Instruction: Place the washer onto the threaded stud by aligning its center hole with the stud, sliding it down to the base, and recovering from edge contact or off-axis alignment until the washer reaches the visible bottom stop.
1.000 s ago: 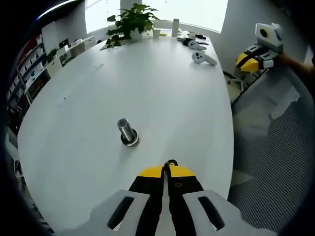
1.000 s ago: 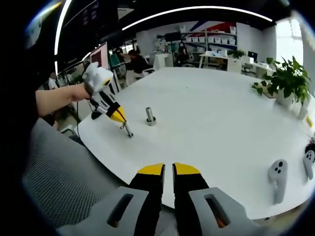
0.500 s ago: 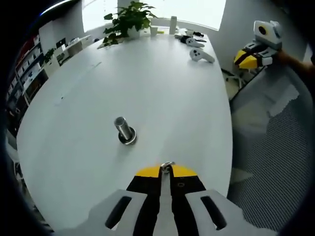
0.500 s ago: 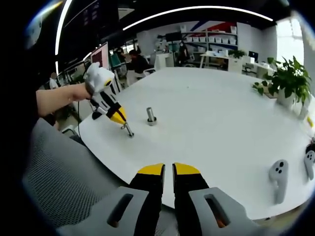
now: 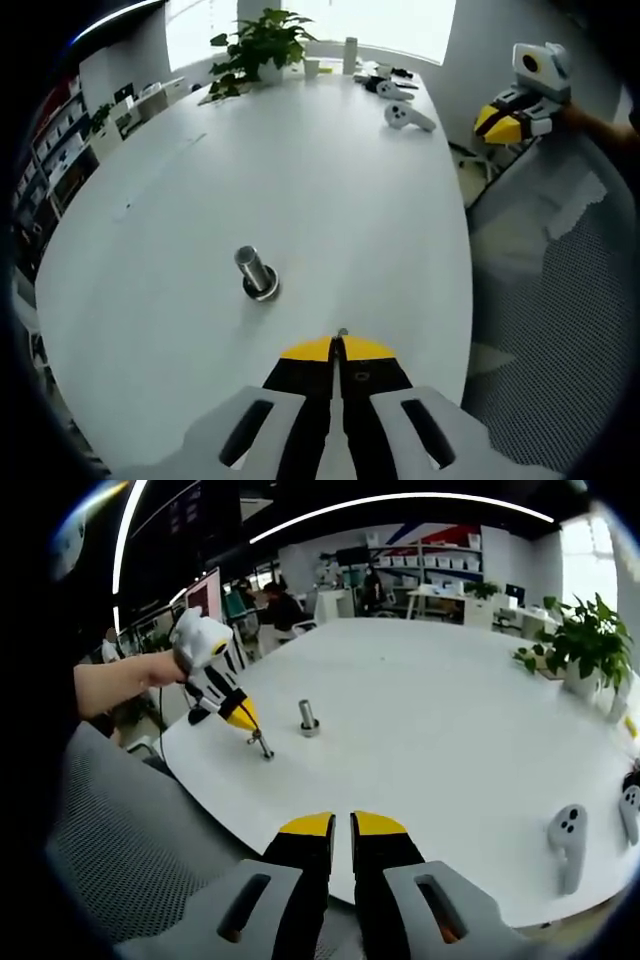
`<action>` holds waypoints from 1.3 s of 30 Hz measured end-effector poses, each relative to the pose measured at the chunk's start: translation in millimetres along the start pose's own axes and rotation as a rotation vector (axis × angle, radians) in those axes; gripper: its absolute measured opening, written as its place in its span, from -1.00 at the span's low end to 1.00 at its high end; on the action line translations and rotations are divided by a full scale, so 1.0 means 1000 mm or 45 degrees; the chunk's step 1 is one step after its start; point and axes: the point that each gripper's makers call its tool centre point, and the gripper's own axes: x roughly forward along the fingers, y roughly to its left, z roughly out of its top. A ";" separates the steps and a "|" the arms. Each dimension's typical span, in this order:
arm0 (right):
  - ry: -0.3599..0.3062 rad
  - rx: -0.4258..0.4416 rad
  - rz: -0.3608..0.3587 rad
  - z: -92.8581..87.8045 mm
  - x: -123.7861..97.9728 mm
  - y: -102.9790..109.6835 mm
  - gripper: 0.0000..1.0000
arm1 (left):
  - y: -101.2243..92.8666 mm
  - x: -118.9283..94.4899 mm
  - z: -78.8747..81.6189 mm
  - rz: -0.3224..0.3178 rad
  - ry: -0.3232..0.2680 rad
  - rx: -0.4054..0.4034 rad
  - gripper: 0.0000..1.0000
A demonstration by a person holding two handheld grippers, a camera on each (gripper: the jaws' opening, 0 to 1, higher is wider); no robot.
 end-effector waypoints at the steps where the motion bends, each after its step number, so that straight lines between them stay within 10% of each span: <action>1: 0.000 0.000 0.000 0.000 0.000 0.000 -0.82 | 0.000 0.000 0.000 -0.001 -0.004 -0.009 -1.00; 13: 0.001 -0.001 -0.010 -0.001 0.000 -0.001 -0.82 | -0.007 -0.005 0.000 -0.060 -0.036 -0.114 -1.00; 30: 0.012 -0.001 -0.013 -0.001 0.000 -0.001 -0.82 | 0.005 -0.025 0.009 -0.338 -0.543 -0.995 -1.00; 39: 0.015 0.001 -0.017 -0.002 -0.001 -0.002 -0.82 | 0.012 -0.013 -0.004 -0.382 -0.603 -1.199 -1.00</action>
